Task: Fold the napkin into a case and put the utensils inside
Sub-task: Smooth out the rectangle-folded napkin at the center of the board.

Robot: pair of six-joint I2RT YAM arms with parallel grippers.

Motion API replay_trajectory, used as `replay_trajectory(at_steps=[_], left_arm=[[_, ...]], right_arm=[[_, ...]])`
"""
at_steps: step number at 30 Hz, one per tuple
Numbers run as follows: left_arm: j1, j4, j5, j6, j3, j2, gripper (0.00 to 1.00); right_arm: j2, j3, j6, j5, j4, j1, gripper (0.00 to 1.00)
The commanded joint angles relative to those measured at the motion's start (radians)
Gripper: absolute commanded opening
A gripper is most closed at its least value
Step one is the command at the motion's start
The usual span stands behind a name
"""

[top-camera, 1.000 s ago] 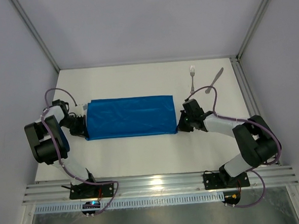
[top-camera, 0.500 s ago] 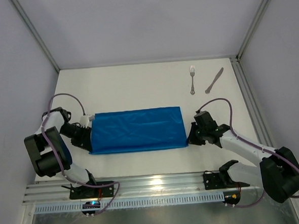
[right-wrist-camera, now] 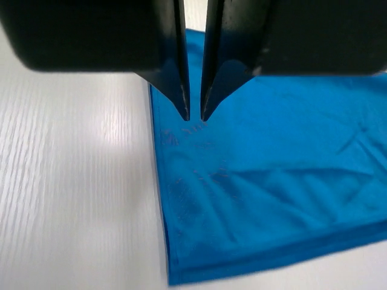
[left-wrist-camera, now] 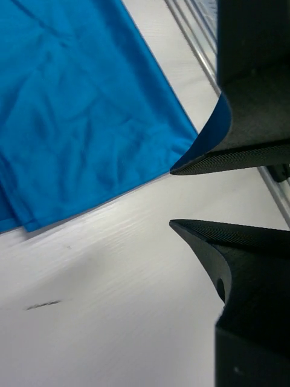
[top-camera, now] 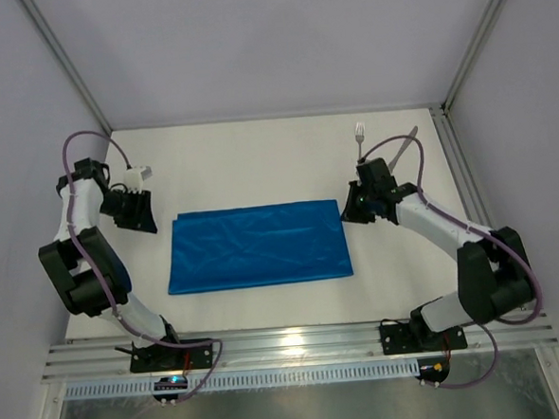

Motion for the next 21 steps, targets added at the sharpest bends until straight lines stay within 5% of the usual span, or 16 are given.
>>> replay_trajectory(at_steps=[1,10,14,21], left_arm=[[-0.065,0.138,-0.004,-0.118,0.039,0.094,0.37],[-0.119,0.278,-0.075,-0.158,0.090,0.230,0.49],[-0.134,0.312,-0.090,-0.169,0.082,0.263,0.49],[-0.139,0.347,-0.063,-0.172,0.072,0.309,0.47]], right_arm=[[0.154,0.169,-0.107,-0.021,0.073,-0.048,0.14],[0.424,0.406,-0.200,0.028,0.028,-0.047,0.20],[0.478,0.427,-0.211,0.046,0.023,-0.050,0.30],[0.538,0.433,-0.213,0.043,0.031,-0.067,0.34]])
